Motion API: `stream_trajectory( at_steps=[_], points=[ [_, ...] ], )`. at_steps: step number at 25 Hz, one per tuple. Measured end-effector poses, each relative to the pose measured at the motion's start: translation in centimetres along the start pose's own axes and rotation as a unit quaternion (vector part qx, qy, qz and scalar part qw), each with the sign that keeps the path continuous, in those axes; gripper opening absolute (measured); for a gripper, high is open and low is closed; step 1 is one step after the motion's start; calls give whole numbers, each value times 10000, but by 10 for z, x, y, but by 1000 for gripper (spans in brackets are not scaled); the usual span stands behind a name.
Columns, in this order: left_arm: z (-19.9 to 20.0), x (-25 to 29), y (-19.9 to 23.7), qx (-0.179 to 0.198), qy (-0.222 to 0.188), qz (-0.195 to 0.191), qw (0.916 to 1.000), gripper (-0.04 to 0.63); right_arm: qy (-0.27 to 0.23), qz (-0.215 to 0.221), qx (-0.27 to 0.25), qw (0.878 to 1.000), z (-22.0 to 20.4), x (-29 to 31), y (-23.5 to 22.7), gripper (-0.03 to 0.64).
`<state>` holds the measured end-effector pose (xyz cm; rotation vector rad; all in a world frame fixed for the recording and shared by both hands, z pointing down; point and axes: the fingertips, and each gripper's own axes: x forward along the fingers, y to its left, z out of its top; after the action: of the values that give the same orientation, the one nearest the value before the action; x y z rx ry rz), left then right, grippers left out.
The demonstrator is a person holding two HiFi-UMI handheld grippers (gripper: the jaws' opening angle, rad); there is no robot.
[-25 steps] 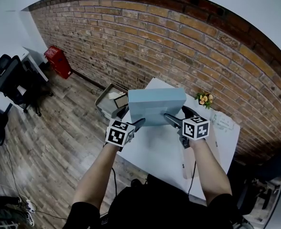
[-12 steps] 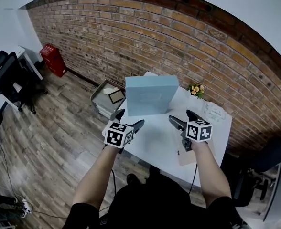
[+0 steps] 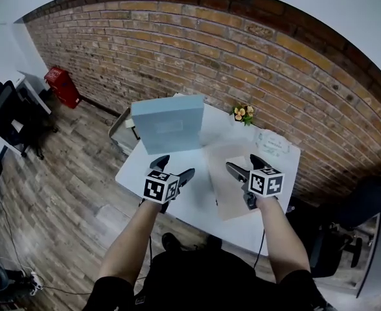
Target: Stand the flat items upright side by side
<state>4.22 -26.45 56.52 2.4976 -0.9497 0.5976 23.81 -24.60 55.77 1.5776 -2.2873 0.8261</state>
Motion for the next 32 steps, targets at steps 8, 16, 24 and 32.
stream_trajectory(
  at_steps=[8,16,24,32],
  points=[
    [-39,65,-73,-676,477,-72,9965,451,648,146,130,9977,-53,-27,-92,489],
    [-76,106,-105,-1332,848,-260,9871,453,1266,333,213,9912,-97,-16,-121,495],
    [-97,135,-105,-1526,1146,-418,9807,453,1597,324,340,9861,-111,4,-139,497],
    [-111,151,-111,-2011,1325,-803,9672,453,2011,596,698,9753,-133,18,-139,497]
  ],
)
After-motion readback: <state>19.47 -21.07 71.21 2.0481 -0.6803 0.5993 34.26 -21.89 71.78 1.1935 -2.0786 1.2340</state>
